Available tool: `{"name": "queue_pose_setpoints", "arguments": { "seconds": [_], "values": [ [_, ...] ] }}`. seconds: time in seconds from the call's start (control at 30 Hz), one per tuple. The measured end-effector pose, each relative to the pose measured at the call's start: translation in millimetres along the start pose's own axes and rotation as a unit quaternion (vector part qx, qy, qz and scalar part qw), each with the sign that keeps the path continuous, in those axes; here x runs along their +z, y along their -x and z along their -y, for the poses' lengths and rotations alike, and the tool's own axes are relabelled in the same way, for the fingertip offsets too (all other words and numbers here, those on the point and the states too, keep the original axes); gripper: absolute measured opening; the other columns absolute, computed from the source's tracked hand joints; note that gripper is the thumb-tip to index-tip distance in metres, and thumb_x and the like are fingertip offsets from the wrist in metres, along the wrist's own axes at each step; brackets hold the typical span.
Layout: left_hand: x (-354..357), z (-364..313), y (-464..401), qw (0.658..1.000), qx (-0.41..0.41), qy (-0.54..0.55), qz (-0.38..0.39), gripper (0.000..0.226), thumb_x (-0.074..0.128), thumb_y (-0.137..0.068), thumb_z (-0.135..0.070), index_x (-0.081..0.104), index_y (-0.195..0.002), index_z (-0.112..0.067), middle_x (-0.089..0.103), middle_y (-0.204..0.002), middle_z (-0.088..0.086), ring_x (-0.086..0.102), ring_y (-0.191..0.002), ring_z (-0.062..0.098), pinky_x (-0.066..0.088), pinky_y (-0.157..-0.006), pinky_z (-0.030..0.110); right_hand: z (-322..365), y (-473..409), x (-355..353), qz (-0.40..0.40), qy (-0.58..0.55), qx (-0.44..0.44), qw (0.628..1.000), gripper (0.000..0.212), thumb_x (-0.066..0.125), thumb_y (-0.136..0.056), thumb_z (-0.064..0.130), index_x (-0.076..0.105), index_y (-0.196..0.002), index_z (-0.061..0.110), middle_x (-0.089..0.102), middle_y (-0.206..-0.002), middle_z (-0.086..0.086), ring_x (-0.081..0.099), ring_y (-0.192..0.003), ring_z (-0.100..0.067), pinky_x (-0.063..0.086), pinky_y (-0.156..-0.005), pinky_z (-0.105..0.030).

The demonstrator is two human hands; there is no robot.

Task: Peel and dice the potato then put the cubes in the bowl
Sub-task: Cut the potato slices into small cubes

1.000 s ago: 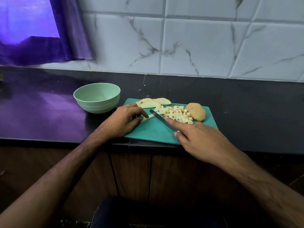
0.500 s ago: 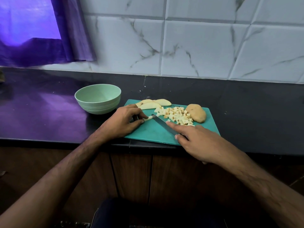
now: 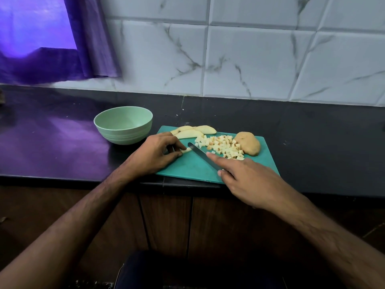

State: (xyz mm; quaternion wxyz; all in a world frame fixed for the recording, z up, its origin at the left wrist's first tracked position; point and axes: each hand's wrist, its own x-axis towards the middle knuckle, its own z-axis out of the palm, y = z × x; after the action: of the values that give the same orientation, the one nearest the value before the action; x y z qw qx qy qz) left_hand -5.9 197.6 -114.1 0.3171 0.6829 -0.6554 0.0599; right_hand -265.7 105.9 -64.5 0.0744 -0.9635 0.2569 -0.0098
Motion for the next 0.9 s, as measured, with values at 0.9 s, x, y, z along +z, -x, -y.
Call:
{"name": "queue_pose_setpoints", "arguments": {
  "seconds": [0.9],
  "values": [
    [-1.5,-1.2,2.8,1.000,0.000,-0.002,-0.011,0.012,0.076,-0.088,-0.015,0.075,-0.099,-0.022,0.064,-0.088,-0.011,0.061,-0.080,0.006,0.044,-0.068,0.012,14.4,-16.8,-2.4,-0.035,0.031,-0.001,0.999,0.052,0.030,-0.111,0.038,0.014,-0.159,0.048,0.042,-0.072,0.013,0.040,-0.062,-0.003,0.027,-0.053,-0.025]
  ]
}}
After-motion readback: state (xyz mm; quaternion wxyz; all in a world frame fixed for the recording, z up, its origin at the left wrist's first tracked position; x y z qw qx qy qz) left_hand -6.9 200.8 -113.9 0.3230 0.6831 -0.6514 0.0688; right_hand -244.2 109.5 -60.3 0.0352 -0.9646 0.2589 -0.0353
